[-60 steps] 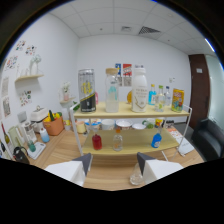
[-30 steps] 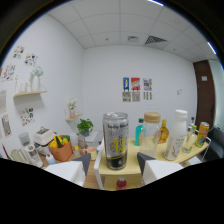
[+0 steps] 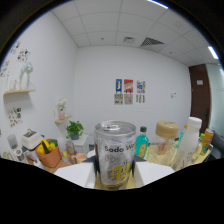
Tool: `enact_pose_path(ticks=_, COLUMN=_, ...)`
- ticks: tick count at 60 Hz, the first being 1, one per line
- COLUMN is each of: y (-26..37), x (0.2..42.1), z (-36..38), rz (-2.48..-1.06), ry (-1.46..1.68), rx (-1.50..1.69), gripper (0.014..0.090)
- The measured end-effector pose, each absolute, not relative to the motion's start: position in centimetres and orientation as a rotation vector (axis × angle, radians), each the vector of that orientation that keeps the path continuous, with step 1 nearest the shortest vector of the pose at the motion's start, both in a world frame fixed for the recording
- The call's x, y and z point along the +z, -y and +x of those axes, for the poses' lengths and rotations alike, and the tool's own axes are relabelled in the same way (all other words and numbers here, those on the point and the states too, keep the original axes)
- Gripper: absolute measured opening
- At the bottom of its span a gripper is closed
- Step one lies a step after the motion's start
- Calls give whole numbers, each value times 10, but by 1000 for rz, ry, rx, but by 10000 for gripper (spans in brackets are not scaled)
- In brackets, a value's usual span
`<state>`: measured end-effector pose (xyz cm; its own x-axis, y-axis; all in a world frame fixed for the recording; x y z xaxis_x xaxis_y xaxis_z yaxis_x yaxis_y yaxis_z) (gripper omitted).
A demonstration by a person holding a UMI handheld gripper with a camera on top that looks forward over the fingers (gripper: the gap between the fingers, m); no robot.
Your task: Make me a cup of Mojito.
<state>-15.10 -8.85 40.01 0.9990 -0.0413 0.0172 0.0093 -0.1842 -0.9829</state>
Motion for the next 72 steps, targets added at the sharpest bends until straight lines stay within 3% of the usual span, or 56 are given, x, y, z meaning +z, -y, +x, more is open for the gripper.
enact_pose_path(ticks=24, y=101, x=403, z=-155, rz=-1779, ry=-33, rx=14, gripper=519)
enact_pose_path(ticks=43, y=176, x=420, z=-133, rz=-1706, ry=-56, rx=-7, gripper=517)
enact_pose_path(ticks=52, y=210, x=380, z=-103, rz=-1740, ry=-93, rx=-38, gripper=516)
enact_pose_path(ticks=72, y=238, x=244, z=-43, rz=-1890, ry=-276, rx=2, gripper=514)
